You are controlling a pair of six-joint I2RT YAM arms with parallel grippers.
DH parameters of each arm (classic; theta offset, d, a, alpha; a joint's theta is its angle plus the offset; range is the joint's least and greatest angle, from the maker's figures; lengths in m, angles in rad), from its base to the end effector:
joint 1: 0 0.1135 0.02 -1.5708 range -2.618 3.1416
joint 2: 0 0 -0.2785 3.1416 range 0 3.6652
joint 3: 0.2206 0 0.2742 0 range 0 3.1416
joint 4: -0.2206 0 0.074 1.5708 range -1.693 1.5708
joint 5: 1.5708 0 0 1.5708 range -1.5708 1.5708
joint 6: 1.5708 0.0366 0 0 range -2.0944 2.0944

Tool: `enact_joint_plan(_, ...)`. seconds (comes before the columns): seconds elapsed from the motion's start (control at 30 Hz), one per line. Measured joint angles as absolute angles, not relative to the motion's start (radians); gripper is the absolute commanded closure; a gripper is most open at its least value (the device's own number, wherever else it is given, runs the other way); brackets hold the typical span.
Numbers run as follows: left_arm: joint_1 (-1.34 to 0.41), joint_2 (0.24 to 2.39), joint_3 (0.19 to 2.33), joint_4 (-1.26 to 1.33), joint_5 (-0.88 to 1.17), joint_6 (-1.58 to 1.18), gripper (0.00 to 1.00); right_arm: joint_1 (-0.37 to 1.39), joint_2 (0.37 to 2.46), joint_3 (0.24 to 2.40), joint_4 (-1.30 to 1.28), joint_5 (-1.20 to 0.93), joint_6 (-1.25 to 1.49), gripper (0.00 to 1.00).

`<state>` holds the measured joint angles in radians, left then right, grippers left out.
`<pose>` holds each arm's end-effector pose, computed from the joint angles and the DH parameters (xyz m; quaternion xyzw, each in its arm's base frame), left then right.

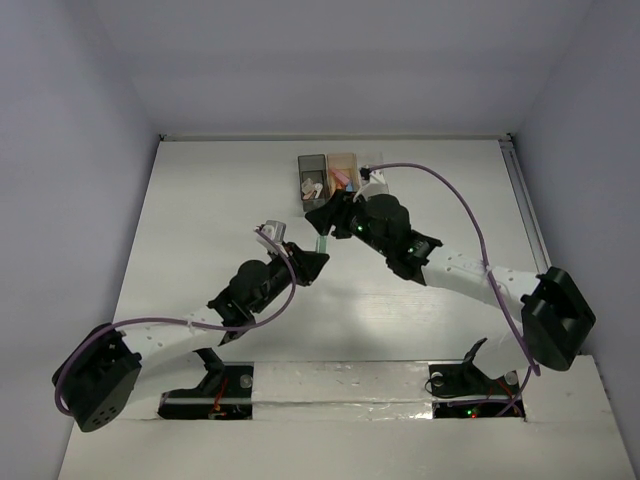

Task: Sort the stationery into containers
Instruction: Place the pen in the storage box.

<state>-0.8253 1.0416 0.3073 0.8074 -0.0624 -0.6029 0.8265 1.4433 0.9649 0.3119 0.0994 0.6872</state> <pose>0.1566 -0.1663 0.2272 0.0528 0.6788 -0.4634 0.5672 0.2456 0.2613 0.3015 -0.0211 0.7629 0.4153 0.4950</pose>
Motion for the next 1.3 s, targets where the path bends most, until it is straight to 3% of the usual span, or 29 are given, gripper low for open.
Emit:
enact_joint_plan(0.4, -0.826, 1.018, 0.301, 0.796, -0.075, -0.603, 1.00, 0.826, 1.469, 0.981, 0.262, 0.105, 0.684, 0.44)
enact_joint_plan(0.67, -0.826, 1.017, 0.301, 0.791, -0.081, -0.603, 1.00, 0.826, 1.476, 0.981, 0.250, 0.097, 0.692, 0.73)
enact_joint_plan(0.77, -0.830, 1.017, 0.301, 0.786, -0.083, -0.603, 1.00, 0.827, 1.476, 0.978, 0.252, 0.097, 0.696, 0.79)
enact_joint_plan(1.3, -0.839, 0.998, 0.302, 0.753, -0.083, -0.627, 1.00, 0.845, 1.435, 0.892, 0.336, 0.130, 0.688, 0.92)
